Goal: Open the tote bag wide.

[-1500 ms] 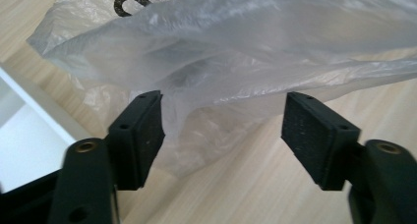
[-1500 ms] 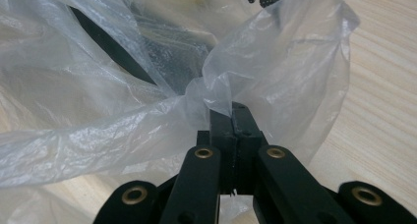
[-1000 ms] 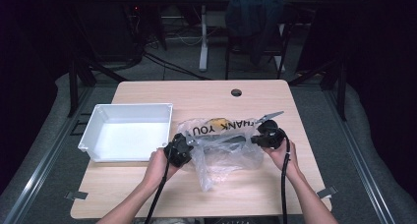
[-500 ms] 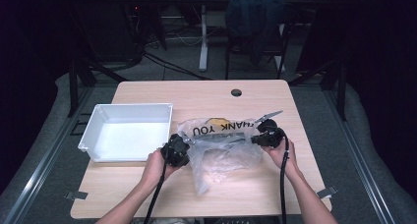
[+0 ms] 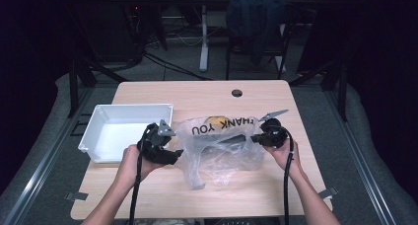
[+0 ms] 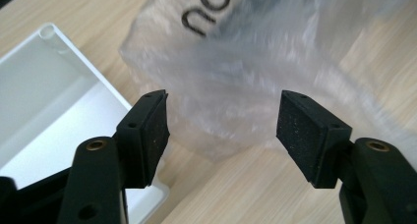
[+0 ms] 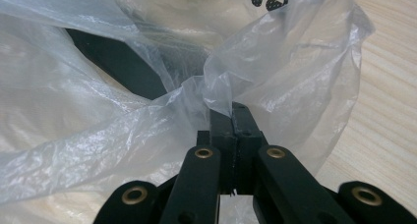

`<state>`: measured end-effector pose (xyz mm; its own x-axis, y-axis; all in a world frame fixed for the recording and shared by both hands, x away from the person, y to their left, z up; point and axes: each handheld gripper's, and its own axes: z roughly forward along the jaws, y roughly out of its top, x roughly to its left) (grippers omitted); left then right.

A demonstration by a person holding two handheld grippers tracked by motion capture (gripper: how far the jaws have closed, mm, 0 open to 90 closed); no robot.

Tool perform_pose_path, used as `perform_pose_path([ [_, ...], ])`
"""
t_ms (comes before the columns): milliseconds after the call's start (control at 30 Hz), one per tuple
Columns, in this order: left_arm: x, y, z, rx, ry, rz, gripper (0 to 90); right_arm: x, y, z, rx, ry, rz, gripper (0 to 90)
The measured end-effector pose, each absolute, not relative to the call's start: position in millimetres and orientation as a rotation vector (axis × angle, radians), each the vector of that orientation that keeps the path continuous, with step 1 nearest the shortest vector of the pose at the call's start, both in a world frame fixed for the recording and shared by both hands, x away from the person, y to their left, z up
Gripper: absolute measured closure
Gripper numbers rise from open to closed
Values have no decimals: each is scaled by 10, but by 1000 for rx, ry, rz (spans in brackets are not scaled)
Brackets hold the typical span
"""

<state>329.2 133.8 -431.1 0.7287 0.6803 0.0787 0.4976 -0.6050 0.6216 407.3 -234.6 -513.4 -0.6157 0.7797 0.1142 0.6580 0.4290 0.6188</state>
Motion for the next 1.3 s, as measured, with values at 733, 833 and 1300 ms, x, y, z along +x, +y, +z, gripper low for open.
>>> perform_pose_path([
  [733,3443,561,-4886,2585,772,633,527,4098,-2380,-5123,1290,2473,972,900],
  [833,3480,615,-4912,2577,789,666,631,4112,-2372,-5122,1282,2467,970,900],
  [1300,3819,758,-4980,2551,896,731,849,4173,-2320,-5173,1257,2457,929,900],
])
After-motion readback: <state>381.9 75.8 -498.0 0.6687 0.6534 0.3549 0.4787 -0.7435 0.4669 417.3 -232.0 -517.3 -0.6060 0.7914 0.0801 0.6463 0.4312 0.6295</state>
